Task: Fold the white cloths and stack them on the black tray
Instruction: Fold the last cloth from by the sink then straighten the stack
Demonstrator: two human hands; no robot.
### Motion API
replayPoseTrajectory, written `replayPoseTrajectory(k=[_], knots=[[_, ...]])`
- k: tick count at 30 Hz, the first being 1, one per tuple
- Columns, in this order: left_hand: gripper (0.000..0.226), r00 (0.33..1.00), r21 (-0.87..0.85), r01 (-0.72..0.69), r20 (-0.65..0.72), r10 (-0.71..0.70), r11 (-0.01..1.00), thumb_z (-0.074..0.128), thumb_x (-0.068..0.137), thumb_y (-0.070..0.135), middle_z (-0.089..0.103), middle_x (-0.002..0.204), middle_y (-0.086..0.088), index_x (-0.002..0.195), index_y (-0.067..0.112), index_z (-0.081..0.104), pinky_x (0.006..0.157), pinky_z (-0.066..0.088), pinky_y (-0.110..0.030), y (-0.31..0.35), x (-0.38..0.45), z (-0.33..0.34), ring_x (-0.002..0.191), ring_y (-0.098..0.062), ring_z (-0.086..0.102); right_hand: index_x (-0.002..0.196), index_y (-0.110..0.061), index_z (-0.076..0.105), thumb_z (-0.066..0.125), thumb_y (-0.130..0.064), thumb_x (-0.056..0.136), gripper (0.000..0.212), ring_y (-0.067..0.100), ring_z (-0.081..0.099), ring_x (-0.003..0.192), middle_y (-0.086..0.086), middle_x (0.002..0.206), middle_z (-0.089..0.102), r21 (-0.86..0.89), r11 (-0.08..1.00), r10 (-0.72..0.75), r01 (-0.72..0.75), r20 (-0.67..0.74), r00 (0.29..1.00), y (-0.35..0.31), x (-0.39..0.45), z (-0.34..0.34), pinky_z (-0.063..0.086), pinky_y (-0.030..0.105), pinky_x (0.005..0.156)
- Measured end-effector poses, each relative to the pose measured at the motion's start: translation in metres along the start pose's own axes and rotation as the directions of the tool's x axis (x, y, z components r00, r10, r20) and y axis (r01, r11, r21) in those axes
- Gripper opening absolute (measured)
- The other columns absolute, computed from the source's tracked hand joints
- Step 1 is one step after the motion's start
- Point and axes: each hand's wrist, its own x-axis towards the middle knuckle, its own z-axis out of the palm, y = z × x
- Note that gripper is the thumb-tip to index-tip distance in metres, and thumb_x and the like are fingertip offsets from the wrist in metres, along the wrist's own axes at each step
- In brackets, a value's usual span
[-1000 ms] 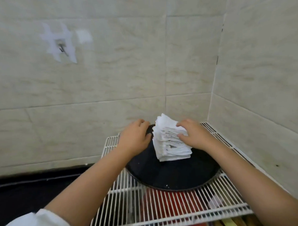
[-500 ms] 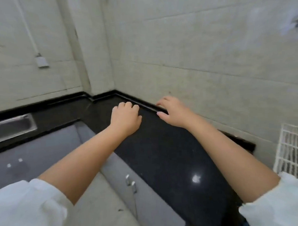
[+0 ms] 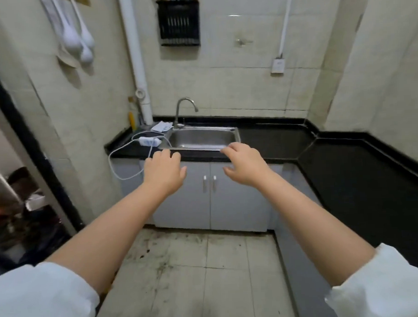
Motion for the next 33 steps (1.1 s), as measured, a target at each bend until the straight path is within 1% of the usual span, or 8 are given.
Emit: replayPoseTrajectory(k=[3,7,10,15,18,23,28,33], knots=[[0.041,0.993,0.055,0.112,0.022,-0.113,0.992,0.041,0.095,0.037,0.047,0.130,-0.012,0.124,0.009,0.047,0.097,0.038,-0.039,-0.048,0.056,0.024,0.123,-0.031,0.043,0.130,-0.011,0.044,0.048,-0.024,0.090,0.042,0.030,0.042,0.124,0.011,0.135,0.045,0.001,0.996,-0.094,0.094,0.022,0.995,-0.016,0.086,0.029,0.039,0.040,0.098],[0.040,0.968,0.063,0.246,0.031,-0.248,0.967,0.041,0.095,0.036,0.047,0.130,-0.013,0.124,0.008,0.047,0.098,0.038,-0.040,-0.095,0.147,0.041,0.125,-0.030,0.042,0.131,-0.011,0.042,0.047,-0.024,0.091,0.043,0.031,0.039,0.126,0.011,0.136,0.043,0.013,0.983,-0.186,0.186,0.031,0.982,-0.019,0.206,0.048,0.037,0.043,0.103],[0.040,0.955,0.061,0.293,0.031,-0.295,0.954,0.042,0.095,0.035,0.047,0.131,-0.014,0.124,0.008,0.047,0.098,0.038,-0.040,-0.123,0.210,0.054,0.124,-0.031,0.043,0.130,-0.011,0.044,0.047,-0.022,0.090,0.042,0.031,0.041,0.125,0.012,0.134,0.045,0.048,0.977,-0.207,0.205,0.029,0.978,-0.013,0.290,0.063,0.038,0.044,0.103],[0.038,0.931,0.081,0.341,0.109,-0.349,0.937,0.041,0.095,0.034,0.047,0.129,-0.013,0.122,0.008,0.048,0.095,0.039,-0.041,-0.171,0.292,0.093,0.122,-0.032,0.044,0.130,-0.010,0.044,0.048,-0.023,0.090,0.043,0.033,0.041,0.126,0.015,0.135,0.044,0.108,0.976,-0.207,0.191,0.159,0.965,-0.011,0.403,0.113,0.039,0.043,0.101],[0.039,0.924,0.093,0.349,0.131,-0.359,0.932,0.041,0.095,0.035,0.047,0.130,-0.012,0.125,0.009,0.047,0.095,0.040,-0.041,-0.199,0.346,0.122,0.123,-0.031,0.044,0.130,-0.010,0.045,0.048,-0.023,0.089,0.043,0.033,0.042,0.125,0.015,0.135,0.044,0.119,0.975,-0.209,0.186,0.224,0.952,-0.008,0.469,0.151,0.040,0.043,0.102],[0.039,0.936,0.049,0.330,0.113,-0.334,0.943,0.042,0.095,0.034,0.048,0.129,-0.013,0.125,0.009,0.047,0.096,0.039,-0.041,-0.247,0.461,0.165,0.122,-0.032,0.045,0.127,-0.007,0.046,0.049,-0.023,0.090,0.041,0.033,0.044,0.123,0.016,0.133,0.047,0.115,0.983,-0.171,0.143,0.294,0.940,-0.006,0.592,0.207,0.042,0.043,0.100],[0.041,0.937,0.013,0.302,0.178,-0.300,0.953,0.039,0.097,0.034,0.045,0.133,-0.013,0.130,0.009,0.042,0.098,0.038,-0.041,-0.286,0.573,0.204,0.124,-0.031,0.042,0.125,-0.007,0.050,0.050,-0.017,0.087,0.039,0.033,0.048,0.121,0.019,0.131,0.052,0.144,0.986,-0.129,0.086,0.328,0.936,-0.005,0.713,0.245,0.043,0.040,0.097],[0.040,0.929,-0.047,0.301,0.241,-0.281,0.953,0.040,0.097,0.033,0.045,0.134,-0.013,0.129,0.009,0.044,0.100,0.038,-0.040,-0.306,0.650,0.244,0.125,-0.030,0.043,0.113,0.001,0.057,0.047,-0.012,0.088,0.029,0.035,0.054,0.109,0.023,0.119,0.059,0.204,0.978,-0.105,0.033,0.353,0.930,0.001,0.803,0.288,0.044,0.036,0.087]])
